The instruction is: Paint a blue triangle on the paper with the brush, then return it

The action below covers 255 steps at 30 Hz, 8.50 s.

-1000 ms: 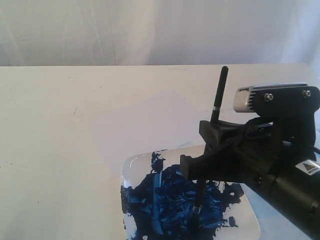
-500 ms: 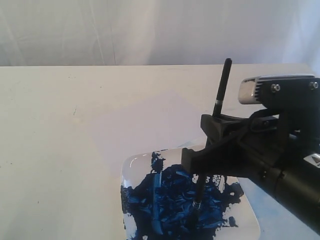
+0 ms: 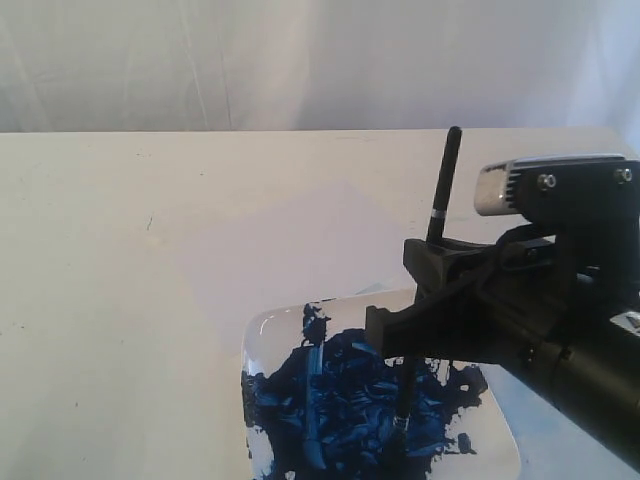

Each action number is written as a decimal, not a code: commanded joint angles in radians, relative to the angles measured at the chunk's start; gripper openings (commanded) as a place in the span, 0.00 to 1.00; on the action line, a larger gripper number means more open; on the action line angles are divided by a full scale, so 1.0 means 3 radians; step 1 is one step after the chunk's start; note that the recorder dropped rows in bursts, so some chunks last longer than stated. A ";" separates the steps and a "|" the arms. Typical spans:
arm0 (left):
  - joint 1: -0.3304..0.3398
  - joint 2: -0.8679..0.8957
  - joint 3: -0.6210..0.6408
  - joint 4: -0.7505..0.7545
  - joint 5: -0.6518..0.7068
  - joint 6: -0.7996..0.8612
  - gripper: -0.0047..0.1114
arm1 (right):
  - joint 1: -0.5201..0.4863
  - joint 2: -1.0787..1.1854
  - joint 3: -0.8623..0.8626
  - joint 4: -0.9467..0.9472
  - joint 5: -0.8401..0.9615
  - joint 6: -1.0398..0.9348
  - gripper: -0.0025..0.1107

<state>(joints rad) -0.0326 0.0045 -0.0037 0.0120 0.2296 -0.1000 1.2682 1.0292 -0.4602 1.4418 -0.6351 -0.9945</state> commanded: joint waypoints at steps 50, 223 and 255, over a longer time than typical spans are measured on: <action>-0.0014 -0.0015 0.0012 -0.0007 0.0012 -0.0004 0.04 | 0.0023 -0.0307 -0.0606 -0.0275 -0.0483 -0.0711 0.02; -0.0539 0.6997 -0.4666 -0.2540 0.1089 0.3309 0.04 | -0.2632 0.3664 -0.3949 0.1009 0.5241 -0.3566 0.02; -0.0539 0.6997 -0.4666 -0.2540 0.1148 0.3309 0.04 | -0.2533 0.3920 -0.4211 0.1009 0.5148 -0.3539 0.02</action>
<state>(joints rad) -0.1920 2.1034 -1.4004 -0.7414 0.5534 0.8980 0.5084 2.2075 -1.7215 1.7408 0.9303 -2.0619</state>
